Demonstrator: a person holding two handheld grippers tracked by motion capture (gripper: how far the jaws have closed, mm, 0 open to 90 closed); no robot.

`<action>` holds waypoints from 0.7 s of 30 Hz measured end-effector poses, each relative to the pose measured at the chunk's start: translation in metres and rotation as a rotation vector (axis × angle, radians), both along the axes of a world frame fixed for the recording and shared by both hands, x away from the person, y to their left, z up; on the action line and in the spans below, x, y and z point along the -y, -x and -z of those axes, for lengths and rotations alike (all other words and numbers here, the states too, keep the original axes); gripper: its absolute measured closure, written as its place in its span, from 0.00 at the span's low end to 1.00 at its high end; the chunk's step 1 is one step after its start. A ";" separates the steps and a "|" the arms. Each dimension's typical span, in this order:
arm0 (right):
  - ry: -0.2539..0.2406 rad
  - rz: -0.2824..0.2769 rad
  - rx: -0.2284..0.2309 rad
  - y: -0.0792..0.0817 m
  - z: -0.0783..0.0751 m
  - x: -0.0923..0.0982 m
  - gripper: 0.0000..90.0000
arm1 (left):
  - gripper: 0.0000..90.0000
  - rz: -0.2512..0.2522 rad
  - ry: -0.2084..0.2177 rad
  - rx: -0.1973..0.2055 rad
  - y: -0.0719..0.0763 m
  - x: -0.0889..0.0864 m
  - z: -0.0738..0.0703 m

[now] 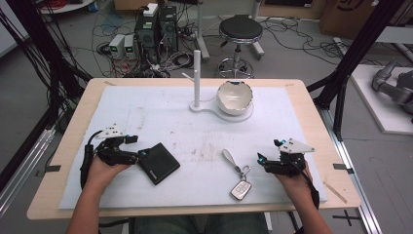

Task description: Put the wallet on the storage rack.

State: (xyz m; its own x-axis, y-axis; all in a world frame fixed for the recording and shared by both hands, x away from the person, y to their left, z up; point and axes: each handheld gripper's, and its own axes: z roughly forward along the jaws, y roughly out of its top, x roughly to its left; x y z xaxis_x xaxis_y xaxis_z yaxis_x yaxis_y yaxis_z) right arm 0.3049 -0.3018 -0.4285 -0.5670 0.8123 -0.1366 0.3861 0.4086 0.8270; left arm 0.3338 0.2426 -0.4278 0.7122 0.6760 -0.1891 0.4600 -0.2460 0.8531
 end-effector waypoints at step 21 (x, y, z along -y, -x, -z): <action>0.024 -0.005 0.015 0.007 0.000 0.005 0.23 | 0.21 0.038 -0.054 -0.054 -0.011 0.015 0.014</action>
State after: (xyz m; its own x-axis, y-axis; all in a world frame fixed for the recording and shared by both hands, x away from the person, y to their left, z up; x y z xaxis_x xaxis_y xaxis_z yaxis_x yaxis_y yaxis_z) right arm 0.2976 -0.3069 -0.4285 -0.5687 0.8059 -0.1647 0.3718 0.4305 0.8225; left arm 0.3446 0.2279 -0.4416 0.7270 0.6592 -0.1923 0.4948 -0.3087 0.8124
